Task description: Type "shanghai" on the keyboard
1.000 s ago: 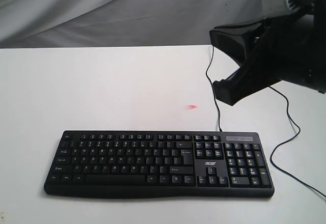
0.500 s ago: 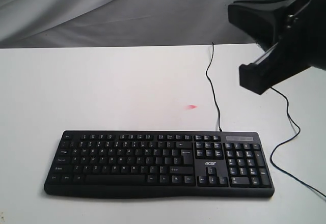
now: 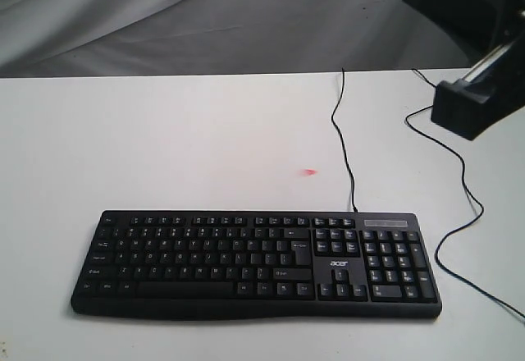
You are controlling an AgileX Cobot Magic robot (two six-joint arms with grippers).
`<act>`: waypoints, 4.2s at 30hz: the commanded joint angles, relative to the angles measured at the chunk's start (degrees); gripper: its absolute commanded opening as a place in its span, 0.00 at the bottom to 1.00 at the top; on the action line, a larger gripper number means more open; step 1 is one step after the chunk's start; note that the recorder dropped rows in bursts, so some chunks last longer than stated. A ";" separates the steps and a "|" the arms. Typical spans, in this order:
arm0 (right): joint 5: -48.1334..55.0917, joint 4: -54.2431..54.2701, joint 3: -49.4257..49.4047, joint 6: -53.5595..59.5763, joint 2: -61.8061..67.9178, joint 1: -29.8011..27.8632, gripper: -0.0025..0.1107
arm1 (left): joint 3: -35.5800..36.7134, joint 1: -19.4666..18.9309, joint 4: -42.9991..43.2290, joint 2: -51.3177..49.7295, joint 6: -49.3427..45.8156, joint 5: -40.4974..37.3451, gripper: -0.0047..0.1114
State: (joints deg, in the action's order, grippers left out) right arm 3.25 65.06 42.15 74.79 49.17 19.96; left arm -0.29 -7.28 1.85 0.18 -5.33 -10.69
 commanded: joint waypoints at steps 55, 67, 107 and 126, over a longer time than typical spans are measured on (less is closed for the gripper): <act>-0.99 -65.06 -26.33 -74.79 -30.87 -0.07 0.02 | 0.29 0.22 -0.03 -0.18 0.16 0.36 0.05; -0.99 -65.06 -26.33 -73.52 -30.87 -1.54 0.02 | 0.29 0.22 -0.03 -0.18 0.16 0.36 0.05; 18.05 -65.06 -26.33 -73.52 -49.17 -24.68 0.02 | 0.29 0.22 -0.03 -0.18 0.16 0.36 0.05; 8.11 -64.69 -42.15 -73.75 -49.17 -24.68 0.02 | 0.29 0.22 -0.03 -0.18 0.16 0.36 0.05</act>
State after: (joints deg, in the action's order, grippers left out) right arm 12.35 0.79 0.61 1.12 0.25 -4.28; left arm -0.29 -7.28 1.85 0.18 -5.33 -10.69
